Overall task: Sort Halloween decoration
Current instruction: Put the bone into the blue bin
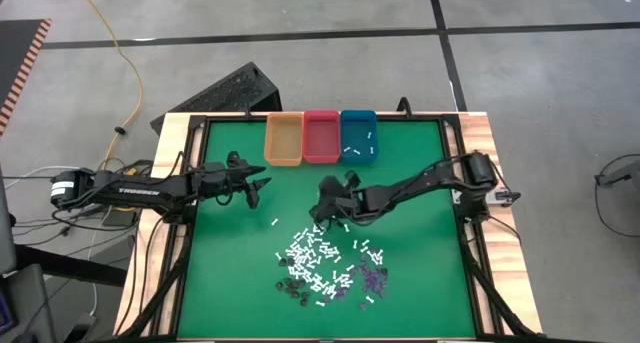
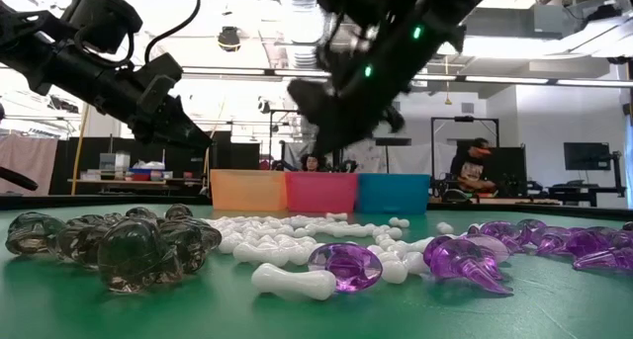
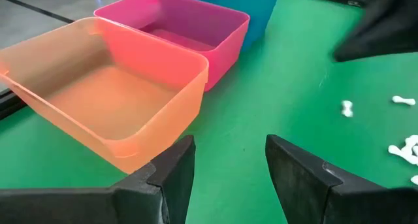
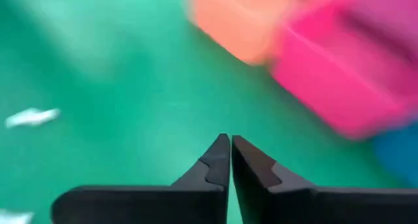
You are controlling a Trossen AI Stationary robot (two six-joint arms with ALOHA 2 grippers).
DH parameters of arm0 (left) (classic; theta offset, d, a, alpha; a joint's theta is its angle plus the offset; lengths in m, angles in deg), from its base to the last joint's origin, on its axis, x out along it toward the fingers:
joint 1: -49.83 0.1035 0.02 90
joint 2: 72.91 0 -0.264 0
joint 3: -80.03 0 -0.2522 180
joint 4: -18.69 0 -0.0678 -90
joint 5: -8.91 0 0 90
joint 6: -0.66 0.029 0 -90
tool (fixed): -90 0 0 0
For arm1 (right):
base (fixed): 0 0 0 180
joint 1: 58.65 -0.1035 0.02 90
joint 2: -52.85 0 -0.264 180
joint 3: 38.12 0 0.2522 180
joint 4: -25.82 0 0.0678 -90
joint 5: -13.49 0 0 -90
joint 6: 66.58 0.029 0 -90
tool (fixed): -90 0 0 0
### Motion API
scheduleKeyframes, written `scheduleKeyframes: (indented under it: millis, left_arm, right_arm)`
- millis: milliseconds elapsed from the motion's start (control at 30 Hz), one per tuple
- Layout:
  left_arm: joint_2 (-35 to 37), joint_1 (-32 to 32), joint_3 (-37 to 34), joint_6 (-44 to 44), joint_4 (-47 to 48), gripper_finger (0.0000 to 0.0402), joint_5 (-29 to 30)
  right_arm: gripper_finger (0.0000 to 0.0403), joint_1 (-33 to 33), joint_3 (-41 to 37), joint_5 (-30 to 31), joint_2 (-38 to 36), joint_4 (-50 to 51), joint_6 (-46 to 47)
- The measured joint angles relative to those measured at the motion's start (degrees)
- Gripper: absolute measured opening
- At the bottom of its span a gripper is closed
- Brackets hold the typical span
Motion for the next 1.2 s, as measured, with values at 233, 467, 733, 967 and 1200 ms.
scheduleKeyframes:
  millis: [233, 467, 733, 967, 1200]
  left_arm:
    - [0.00, 0.00, 0.00, 0.28, 0.04, 0.0178, -0.13]
    - [0.00, 0.00, 0.00, 0.26, 0.20, 0.0178, -1.24]
    - [0.00, 0.00, 0.00, -0.04, 0.28, 0.0178, -1.68]
    - [0.00, 0.00, 0.00, -0.39, -0.27, 0.0178, -1.64]
    - [-0.01, 0.00, 0.00, -1.83, -0.46, 0.0178, -1.63]
  right_arm:
    - [0.0077, -0.44, -10.69, -36.88, -2.17, -28.24, -18.47]
    - [0.0094, -1.78, -18.46, -36.09, -2.19, -30.65, -19.04]
    - [0.0144, -5.99, -24.27, -23.22, -7.56, -30.17, -16.29]
    - [0.0194, -9.54, -32.81, -10.93, -15.28, -28.89, -9.45]
    - [0.0215, -12.35, -34.06, -7.73, -11.02, -31.30, -3.57]
